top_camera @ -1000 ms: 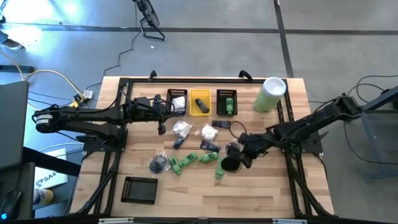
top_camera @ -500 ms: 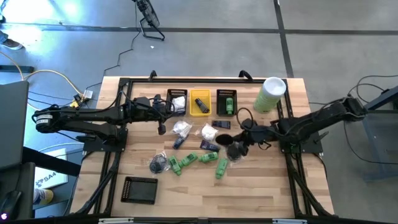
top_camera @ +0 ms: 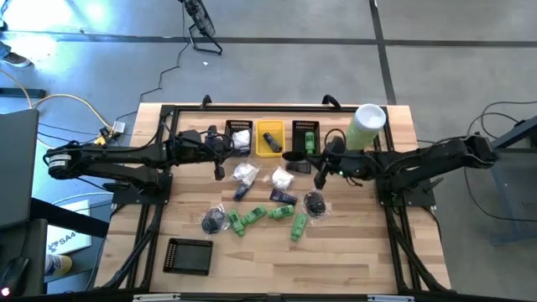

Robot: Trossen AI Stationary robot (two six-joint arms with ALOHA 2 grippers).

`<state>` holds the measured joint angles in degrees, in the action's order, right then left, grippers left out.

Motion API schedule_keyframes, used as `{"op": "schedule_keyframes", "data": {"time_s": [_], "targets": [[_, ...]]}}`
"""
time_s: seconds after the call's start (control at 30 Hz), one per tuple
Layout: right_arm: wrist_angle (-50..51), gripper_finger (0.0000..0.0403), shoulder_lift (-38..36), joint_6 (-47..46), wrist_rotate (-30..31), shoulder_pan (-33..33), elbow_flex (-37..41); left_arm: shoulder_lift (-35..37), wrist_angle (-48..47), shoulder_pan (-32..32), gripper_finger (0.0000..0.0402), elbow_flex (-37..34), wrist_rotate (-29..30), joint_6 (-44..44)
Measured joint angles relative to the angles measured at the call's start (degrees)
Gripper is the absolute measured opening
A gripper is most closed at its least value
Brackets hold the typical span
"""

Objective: Pick & Place Travel size toiletries
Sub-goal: Put the black hairbrush into the bottom black bin

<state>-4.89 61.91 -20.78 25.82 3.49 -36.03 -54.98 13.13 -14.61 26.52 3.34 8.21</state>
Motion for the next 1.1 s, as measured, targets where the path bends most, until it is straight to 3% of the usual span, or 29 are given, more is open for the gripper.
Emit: {"op": "schedule_keyframes", "data": {"time_s": [0.17, 0.3, 0.5, 0.83, 1.1], "targets": [[-2.3, 0.0003, 0.0, 6.25, 0.02, -4.04, 0.0, -0.02, 3.29, -0.02, 0.0007, 0.0, 2.88, 3.31], [-4.05, 0.0003, 0.02, 9.5, 0.04, -7.26, 0.0, -0.08, 7.18, -0.03, 0.0036, 0.0, 3.9, 3.45], [-6.82, 0.0003, 0.02, 14.05, -0.4, -10.76, 0.0, -2.26, 11.84, -0.07, 0.0117, 0.04, 8.47, -2.51], [-9.3, 0.0003, 0.02, 18.48, -0.46, -13.3, 0.0, -11.36, 19.74, -0.04, 0.0249, 0.03, 8.38, -7.35], [-9.56, 0.0003, 0.3, 21.19, -0.45, -13.82, 0.0, -16.54, 26.97, -0.04, 0.0271, 0.09, 8.22, -8.55]]}}
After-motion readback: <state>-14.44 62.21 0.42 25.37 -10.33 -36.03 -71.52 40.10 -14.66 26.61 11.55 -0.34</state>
